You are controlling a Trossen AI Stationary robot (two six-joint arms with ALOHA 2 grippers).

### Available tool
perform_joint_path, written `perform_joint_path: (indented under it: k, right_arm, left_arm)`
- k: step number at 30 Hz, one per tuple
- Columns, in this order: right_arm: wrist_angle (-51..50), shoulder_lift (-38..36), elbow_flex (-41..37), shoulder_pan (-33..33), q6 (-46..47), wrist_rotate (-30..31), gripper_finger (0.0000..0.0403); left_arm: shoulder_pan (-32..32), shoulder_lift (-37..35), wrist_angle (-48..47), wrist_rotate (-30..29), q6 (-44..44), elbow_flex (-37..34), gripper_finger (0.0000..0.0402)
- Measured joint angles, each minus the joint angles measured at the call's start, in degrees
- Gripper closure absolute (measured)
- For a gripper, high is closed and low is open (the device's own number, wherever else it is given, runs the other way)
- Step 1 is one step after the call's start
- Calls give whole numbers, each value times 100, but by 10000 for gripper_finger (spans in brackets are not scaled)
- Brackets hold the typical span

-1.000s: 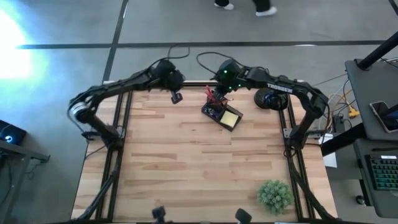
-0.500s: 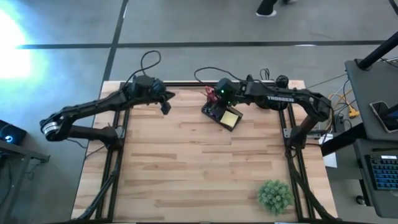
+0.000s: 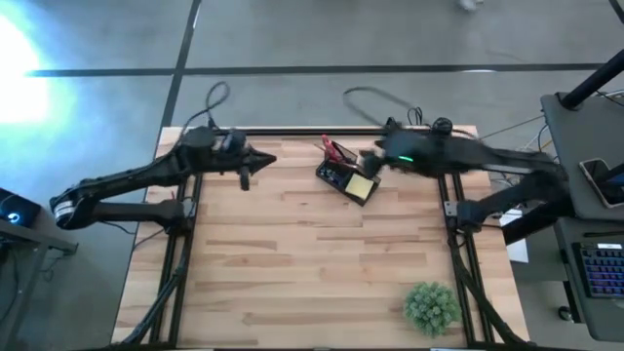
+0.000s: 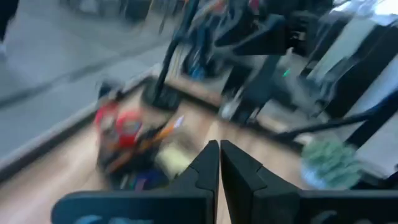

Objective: Pick and place office supplies into organizer
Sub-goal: Return to Home Position

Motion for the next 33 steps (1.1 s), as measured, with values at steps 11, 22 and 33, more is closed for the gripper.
perform_joint_path:
  k: [11,22,33]
  right_arm:
    - [867,-2531,-303,2287,532,633,135]
    - [5924,-2484,-3628,3250,-811,351,143]
    - [8289,-4047,-6245,3250,-1553,60,140]
  left_arm:
    - [-304,-1522,-88,25,-446,-127,402]
    - [-1606,-3057,1841,-252,-942,-2348,402]
    - [-1662,-4732,1903,-803,-741,-3760,402]
